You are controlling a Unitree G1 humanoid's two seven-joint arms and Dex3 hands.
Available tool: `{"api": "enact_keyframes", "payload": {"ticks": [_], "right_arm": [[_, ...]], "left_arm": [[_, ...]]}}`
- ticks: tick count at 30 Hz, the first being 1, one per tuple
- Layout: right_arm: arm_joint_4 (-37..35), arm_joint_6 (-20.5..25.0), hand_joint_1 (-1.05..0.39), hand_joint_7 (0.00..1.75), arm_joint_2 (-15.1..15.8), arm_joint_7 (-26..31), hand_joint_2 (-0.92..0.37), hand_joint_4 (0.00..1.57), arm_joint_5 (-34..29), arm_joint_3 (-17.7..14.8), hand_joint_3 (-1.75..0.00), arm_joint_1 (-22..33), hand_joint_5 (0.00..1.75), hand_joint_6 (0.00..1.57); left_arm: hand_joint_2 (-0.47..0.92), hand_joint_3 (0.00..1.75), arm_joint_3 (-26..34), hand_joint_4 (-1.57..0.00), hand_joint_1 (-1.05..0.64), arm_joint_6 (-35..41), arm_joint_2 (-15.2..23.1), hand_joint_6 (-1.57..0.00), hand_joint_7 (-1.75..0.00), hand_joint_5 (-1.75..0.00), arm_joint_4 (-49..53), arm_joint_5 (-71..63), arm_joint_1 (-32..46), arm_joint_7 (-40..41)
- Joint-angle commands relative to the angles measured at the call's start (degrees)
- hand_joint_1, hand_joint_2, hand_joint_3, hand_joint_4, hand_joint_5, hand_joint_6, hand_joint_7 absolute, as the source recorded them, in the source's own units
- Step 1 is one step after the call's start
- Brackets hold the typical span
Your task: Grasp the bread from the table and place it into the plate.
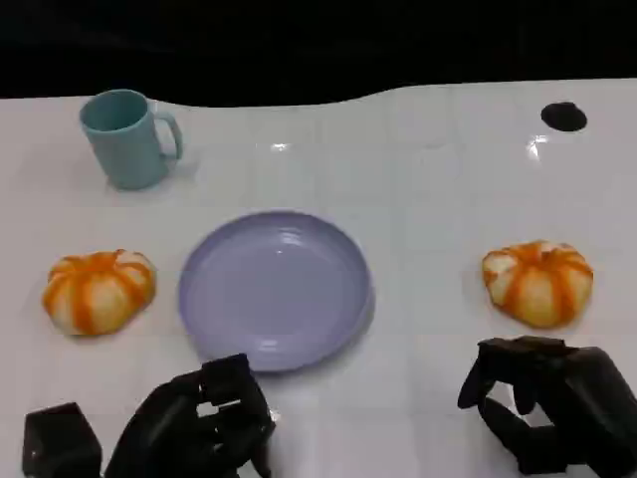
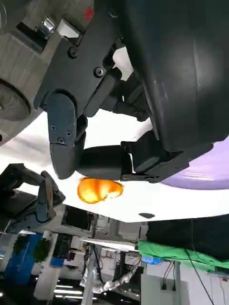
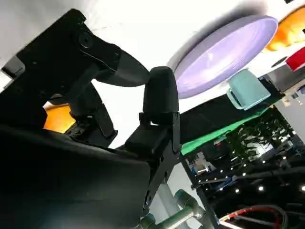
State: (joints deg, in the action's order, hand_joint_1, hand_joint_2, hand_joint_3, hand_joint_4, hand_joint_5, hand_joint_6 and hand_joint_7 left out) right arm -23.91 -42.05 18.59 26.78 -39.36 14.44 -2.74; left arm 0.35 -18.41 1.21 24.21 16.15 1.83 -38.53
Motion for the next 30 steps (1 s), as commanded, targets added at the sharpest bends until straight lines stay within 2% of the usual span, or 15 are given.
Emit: {"api": "enact_keyframes", "payload": {"ticks": [1,4,19,23,28,30], "right_arm": [[-0.3,0.2,-0.15,1.30,0.6,0.1,-0.35,0.90,0.2,-0.1,-1.21,-0.2,1.75,0.86],[-0.1,0.5,-0.15,1.34,0.6,-0.1,-0.35,0.90,0.2,-0.1,-1.21,-0.1,1.75,0.83],[-0.4,0.1,-0.15,1.29,0.7,-0.1,-0.35,0.90,0.4,0.0,-1.20,-0.2,1.75,0.84],[-0.4,0.2,-0.15,1.34,0.7,-0.2,-0.35,0.89,0.4,0.0,-1.19,-0.2,1.75,0.82],[-0.5,-0.2,-0.16,1.21,0.8,-0.3,-0.35,0.89,0.8,-0.2,-1.21,-0.3,1.72,0.86],[-0.7,-0.6,-0.16,1.07,0.9,-0.4,-0.39,0.89,1.1,-0.2,-1.14,-0.5,1.65,0.90]], "left_arm": [[0.71,0.59,0.4,-0.78,-0.59,-0.4,0.9,-0.75,-1.44,-1.75,-0.2,0.2,0.0,-0.1],[0.71,0.59,0.5,-0.78,-0.59,-0.4,0.9,-0.75,-1.44,-1.75,0.0,0.3,0.0,-0.2],[0.71,0.59,0.5,-0.78,-0.59,-0.4,1.0,-0.75,-1.44,-1.75,-0.1,0.3,0.0,-0.2],[0.72,0.59,0.5,-0.78,-0.59,-0.5,1.0,-0.75,-1.44,-1.75,0.2,0.4,-0.1,-0.4],[0.72,0.58,0.5,-0.78,-0.57,-0.6,0.9,-0.75,-1.44,-1.75,0.0,0.4,-0.1,-0.3],[0.72,0.58,0.5,-0.78,-0.58,-0.4,0.9,-0.75,-1.44,-1.75,-0.1,0.5,0.0,-0.3]]}}
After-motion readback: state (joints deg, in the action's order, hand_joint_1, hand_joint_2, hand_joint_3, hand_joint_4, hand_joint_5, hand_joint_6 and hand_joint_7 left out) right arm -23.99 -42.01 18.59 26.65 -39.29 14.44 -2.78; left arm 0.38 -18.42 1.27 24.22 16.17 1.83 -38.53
